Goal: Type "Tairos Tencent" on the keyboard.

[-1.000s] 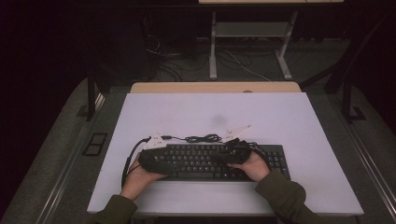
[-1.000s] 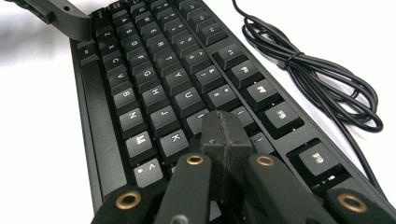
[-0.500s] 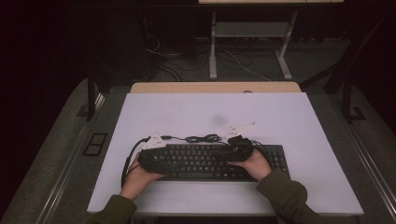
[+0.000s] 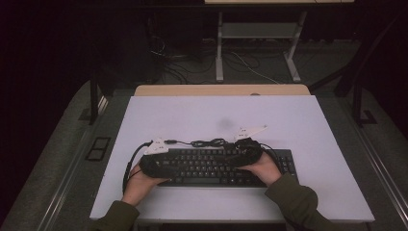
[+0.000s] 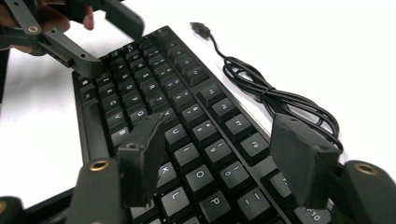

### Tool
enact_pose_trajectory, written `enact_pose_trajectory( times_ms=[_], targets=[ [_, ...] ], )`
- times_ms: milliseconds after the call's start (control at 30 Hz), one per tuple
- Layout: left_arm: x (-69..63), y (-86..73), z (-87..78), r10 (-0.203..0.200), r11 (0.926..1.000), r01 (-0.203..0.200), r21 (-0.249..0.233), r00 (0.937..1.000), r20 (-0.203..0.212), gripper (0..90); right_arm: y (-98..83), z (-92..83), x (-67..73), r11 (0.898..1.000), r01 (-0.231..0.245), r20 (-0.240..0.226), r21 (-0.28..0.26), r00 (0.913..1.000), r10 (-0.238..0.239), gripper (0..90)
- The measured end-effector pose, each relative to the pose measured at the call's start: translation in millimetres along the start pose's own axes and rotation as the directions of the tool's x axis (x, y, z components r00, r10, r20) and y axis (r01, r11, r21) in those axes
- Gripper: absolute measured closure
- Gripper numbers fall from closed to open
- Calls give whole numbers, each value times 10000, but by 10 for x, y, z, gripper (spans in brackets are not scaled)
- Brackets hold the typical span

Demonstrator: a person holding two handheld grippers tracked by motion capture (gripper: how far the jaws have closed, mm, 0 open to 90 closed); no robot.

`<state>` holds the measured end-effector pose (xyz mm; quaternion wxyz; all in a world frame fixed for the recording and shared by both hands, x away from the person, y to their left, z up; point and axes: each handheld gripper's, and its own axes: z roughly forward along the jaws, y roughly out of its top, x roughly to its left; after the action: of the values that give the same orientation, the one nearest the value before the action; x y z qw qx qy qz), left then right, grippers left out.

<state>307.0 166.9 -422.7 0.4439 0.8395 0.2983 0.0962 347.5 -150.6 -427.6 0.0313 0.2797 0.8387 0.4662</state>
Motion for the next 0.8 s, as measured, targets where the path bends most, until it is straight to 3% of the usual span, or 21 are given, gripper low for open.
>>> enact_pose_trajectory(
  times_ms=[467, 800],
  targets=[
    [71, -54, -24, 8, 9987, -36, 508, 9985, 553, 867, -10, 31, 4, 10000, -21, 114, -89, 9999, 22, 219],
    [86, -74, 8, -3, 9975, -34, 709, 9987, 510, 891, -15, 36, 2, 9999, -10, 224, -139, 9997, 14, 198]
  ],
)
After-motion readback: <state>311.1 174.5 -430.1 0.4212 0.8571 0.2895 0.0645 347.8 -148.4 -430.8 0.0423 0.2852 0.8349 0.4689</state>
